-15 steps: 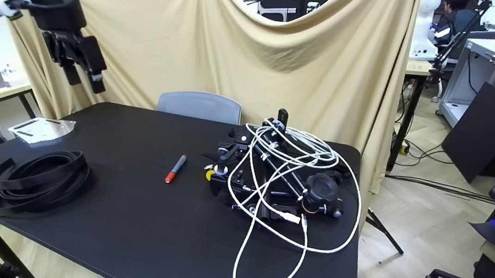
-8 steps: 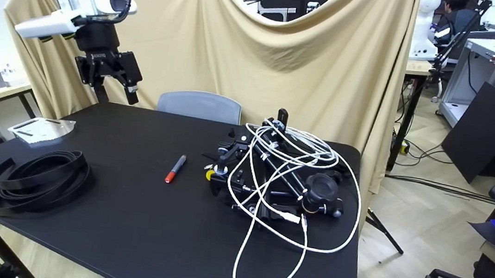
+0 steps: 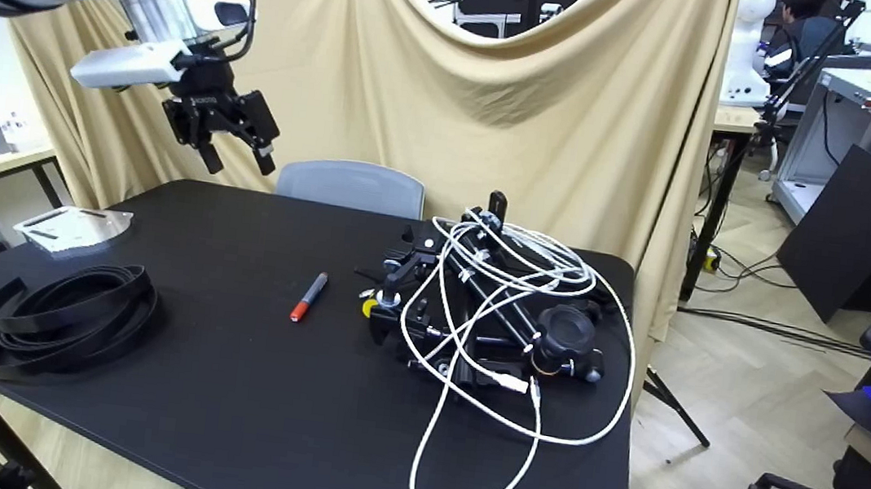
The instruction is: Move the object to the left side of the table
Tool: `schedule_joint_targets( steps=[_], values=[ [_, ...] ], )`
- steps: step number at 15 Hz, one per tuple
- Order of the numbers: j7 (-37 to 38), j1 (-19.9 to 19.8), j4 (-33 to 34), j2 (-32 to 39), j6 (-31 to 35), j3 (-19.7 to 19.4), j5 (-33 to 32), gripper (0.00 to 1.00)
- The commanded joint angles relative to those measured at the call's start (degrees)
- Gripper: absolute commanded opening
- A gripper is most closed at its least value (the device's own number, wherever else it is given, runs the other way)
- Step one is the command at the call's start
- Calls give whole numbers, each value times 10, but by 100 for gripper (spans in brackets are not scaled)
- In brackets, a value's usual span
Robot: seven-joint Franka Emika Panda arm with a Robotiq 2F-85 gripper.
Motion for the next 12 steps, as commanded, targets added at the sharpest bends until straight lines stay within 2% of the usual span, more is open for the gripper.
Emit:
schedule_joint_targets(
  steps=[1, 6, 9, 12],
  values=[
    [-50, 2, 27, 75, 84, -21, -4, 100],
    [-181, -5, 79, 182, 107, -31, 41, 100],
    [-251, -13, 115, 235, 95, -18, 73, 100],
    [-285, -17, 148, 281, 89, -4, 88, 100]
  ],
)
